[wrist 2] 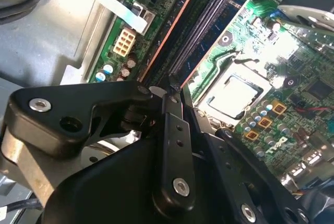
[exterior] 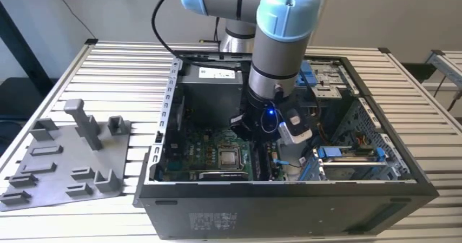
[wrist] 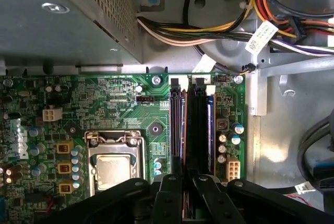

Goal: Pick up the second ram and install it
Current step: 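Insert the second ram into the second slot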

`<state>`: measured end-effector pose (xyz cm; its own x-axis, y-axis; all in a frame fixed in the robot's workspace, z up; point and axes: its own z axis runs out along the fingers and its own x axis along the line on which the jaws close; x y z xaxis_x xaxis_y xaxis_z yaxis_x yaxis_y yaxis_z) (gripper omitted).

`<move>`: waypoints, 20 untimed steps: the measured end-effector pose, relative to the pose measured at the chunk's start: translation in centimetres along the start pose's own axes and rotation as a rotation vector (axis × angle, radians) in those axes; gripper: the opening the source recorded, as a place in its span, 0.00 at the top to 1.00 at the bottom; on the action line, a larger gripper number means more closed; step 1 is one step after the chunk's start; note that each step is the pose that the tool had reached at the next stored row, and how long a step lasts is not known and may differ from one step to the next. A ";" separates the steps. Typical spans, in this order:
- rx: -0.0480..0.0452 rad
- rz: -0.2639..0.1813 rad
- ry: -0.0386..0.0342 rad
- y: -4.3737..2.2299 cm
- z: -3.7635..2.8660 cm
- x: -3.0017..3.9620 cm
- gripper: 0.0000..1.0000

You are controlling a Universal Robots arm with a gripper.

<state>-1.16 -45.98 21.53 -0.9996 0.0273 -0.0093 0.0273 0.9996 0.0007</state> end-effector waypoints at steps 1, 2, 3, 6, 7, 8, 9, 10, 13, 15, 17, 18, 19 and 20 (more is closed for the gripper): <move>-0.0002 -0.013 0.0000 0.00 0.00 -0.02 0.86; -0.0003 -0.023 0.0000 0.00 0.00 -0.04 0.86; -0.0003 -0.028 0.0000 0.00 0.00 -0.04 0.86; -0.0004 -0.049 0.0001 0.00 0.00 -0.17 0.86; -0.0005 -0.054 0.0001 0.00 0.00 -0.17 0.86; -0.0005 -0.055 0.0001 0.00 0.00 -0.18 0.86; -0.0004 -0.055 0.0001 0.00 0.02 -0.18 0.86; -0.0007 -0.055 0.0000 0.00 0.10 -0.18 0.86; -0.0021 -0.055 0.0001 -0.03 0.53 -0.18 0.86; -0.0025 -0.055 0.0010 -0.07 0.77 -0.19 0.86; -0.0025 -0.055 0.0011 -0.08 0.82 -0.19 0.86; -0.0026 -0.055 0.0011 -0.07 0.83 -0.19 0.86; -0.0028 -0.055 0.0010 -0.07 0.84 -0.19 0.86; -0.0029 -0.055 0.0010 -0.07 0.84 -0.18 0.86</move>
<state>-0.97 -46.06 20.69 -0.9996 -0.0275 -0.0084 -0.0275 0.9996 0.0031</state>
